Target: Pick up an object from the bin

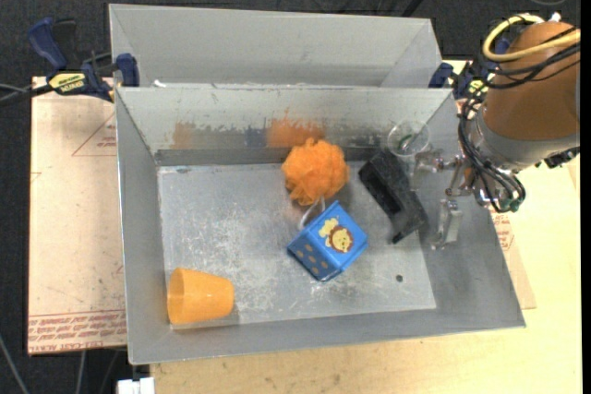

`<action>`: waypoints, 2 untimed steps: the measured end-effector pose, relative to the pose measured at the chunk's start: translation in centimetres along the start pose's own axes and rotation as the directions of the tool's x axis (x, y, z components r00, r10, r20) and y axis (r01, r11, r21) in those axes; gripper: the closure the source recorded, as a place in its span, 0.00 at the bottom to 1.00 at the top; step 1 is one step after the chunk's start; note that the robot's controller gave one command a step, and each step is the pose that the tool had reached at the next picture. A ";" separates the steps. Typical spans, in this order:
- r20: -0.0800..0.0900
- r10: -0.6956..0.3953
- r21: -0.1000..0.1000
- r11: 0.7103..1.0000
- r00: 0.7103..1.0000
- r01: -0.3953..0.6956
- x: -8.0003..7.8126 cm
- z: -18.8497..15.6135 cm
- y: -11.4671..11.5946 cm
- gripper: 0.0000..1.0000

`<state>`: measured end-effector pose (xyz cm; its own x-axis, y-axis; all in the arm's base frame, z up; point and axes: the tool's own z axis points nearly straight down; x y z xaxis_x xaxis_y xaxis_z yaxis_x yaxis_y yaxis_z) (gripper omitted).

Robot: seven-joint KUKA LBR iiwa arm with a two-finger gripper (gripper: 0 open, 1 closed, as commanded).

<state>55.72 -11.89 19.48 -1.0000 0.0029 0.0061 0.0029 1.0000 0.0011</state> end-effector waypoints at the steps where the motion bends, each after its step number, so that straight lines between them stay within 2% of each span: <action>1: 0.007 -0.002 0.001 1.000 1.000 0.002 -0.1 -0.5 0.0 0.00; 2: 0.015 -0.042 0.005 0.999 0.999 0.042 -1.8 2.0 1.7 0.00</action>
Offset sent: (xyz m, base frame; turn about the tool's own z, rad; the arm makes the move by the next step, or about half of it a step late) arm 0.0469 0.0636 -0.0883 -0.1365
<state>57.54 -10.15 17.48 -0.9992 -0.0392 -0.0094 -0.0391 0.9992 -0.0041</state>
